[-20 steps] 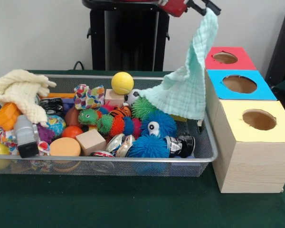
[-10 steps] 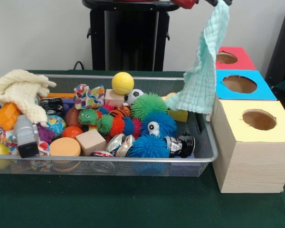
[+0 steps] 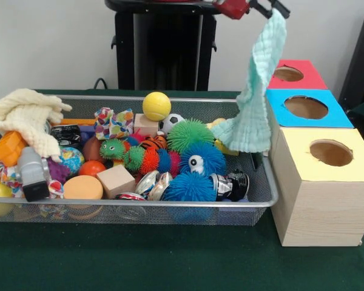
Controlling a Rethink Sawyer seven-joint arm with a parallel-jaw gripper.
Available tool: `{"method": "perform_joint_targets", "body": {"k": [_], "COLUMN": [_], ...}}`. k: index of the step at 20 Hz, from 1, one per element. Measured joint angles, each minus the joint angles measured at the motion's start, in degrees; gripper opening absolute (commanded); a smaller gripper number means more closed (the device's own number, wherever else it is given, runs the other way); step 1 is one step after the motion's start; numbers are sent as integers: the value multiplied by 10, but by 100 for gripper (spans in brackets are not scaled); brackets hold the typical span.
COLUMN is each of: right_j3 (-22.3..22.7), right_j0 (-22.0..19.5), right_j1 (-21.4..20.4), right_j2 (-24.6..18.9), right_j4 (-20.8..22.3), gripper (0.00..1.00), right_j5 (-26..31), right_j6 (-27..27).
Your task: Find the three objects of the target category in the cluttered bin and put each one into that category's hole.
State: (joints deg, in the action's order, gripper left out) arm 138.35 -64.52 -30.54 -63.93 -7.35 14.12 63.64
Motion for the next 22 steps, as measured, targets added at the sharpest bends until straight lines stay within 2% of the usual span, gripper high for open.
{"method": "perform_joint_targets", "body": {"k": [9, 18, 19, 22], "right_j3": [-50, -87, -95, -97], "right_j0": [52, 80, 82, 82], "right_j1": [-29, -55, -63, -65], "right_j2": [97, 151, 160, 163], "right_j4": [100, 150, 156, 156], "gripper": [0, 0, 100, 100], "right_j5": [0, 0, 0, 0], "right_j6": [0, 0, 0, 0]}}
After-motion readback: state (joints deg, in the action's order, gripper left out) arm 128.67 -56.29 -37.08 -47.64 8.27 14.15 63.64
